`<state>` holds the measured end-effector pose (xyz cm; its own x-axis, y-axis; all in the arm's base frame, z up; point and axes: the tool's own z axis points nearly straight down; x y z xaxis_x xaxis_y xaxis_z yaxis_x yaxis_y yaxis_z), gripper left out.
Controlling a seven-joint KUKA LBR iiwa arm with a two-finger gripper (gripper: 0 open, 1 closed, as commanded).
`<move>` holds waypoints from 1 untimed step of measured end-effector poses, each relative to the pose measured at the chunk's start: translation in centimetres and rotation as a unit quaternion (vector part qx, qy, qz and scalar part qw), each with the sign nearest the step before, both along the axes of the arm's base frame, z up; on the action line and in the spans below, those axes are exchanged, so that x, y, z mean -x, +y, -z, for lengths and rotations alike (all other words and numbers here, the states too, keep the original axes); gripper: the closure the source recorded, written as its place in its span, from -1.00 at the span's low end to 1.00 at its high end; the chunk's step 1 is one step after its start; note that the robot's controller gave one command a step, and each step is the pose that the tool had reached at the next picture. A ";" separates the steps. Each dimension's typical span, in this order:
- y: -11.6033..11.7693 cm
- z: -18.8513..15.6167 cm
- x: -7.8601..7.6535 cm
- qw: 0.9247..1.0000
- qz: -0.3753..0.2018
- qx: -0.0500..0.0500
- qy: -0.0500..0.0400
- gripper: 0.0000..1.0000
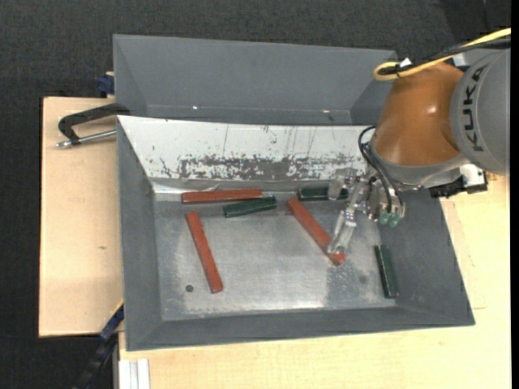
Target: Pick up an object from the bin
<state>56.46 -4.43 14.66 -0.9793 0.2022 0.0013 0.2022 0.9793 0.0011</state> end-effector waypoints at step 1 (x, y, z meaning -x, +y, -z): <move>0.7 6.0 0.4 0.994 0.110 0.000 -0.004 -1.00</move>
Offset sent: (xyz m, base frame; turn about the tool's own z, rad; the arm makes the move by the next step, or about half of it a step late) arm -0.0140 -0.0072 -0.0766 0.2892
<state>56.05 -3.76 8.64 -0.9112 0.4119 -0.0054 0.4119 0.9112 0.0040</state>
